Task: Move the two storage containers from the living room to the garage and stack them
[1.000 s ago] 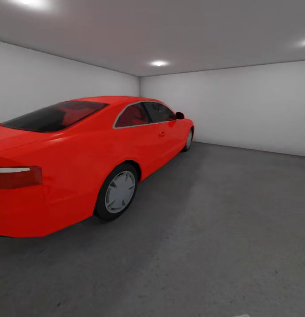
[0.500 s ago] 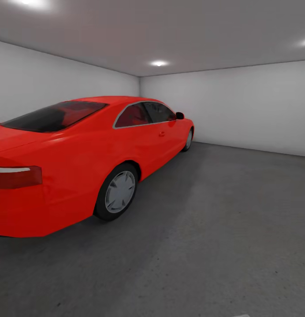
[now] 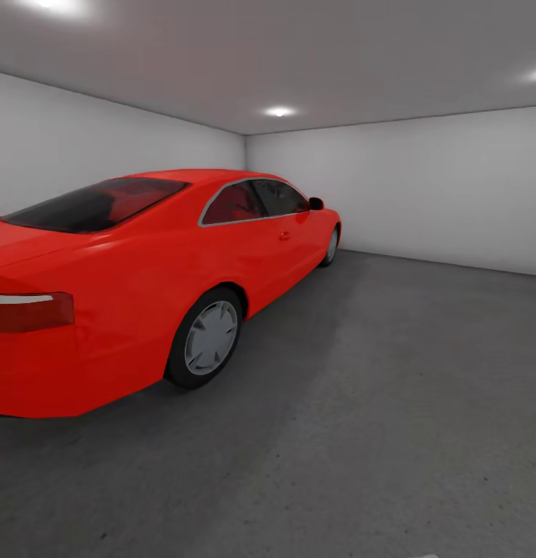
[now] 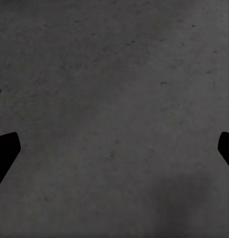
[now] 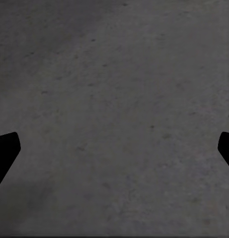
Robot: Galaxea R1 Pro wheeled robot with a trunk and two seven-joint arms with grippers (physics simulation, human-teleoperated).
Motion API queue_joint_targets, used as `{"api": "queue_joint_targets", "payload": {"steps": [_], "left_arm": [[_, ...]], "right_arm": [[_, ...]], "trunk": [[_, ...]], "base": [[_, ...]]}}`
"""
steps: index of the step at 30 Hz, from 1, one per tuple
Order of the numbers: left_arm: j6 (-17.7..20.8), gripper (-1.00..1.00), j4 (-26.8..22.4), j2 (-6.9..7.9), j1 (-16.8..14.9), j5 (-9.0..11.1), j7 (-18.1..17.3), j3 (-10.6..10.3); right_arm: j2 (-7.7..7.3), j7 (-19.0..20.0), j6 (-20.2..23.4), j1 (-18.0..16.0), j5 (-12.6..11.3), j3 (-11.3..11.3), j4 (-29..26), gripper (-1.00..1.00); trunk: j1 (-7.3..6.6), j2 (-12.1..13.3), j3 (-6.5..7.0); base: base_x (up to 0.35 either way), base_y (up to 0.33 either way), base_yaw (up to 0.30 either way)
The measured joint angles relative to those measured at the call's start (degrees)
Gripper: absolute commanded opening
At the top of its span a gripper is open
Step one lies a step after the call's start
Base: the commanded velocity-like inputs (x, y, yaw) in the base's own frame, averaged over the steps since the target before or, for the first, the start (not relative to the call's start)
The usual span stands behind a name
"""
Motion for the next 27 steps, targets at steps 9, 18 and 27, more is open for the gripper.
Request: {"api": "queue_joint_targets", "payload": {"steps": [9,18,27], "left_arm": [[0.00,1.00,-0.01,0.00,0.00,0.00,0.00,0.00],[0.00,1.00,-0.01,0.00,0.00,0.00,0.00,0.00],[0.00,1.00,-0.01,0.00,0.00,0.00,0.00,0.00]], "right_arm": [[0.00,-0.11,-0.09,0.00,0.00,0.01,1.11,1.00],[0.00,-0.12,-0.15,0.00,0.00,0.01,1.17,1.00],[0.00,-0.12,-0.17,0.00,0.00,0.01,1.18,1.00]], "trunk": [[0.00,0.00,0.00],[0.00,0.00,0.00],[0.00,0.00,0.00]], "base": [[0.000,0.000,0.000],[0.000,0.000,0.000],[0.000,0.000,0.000]]}}
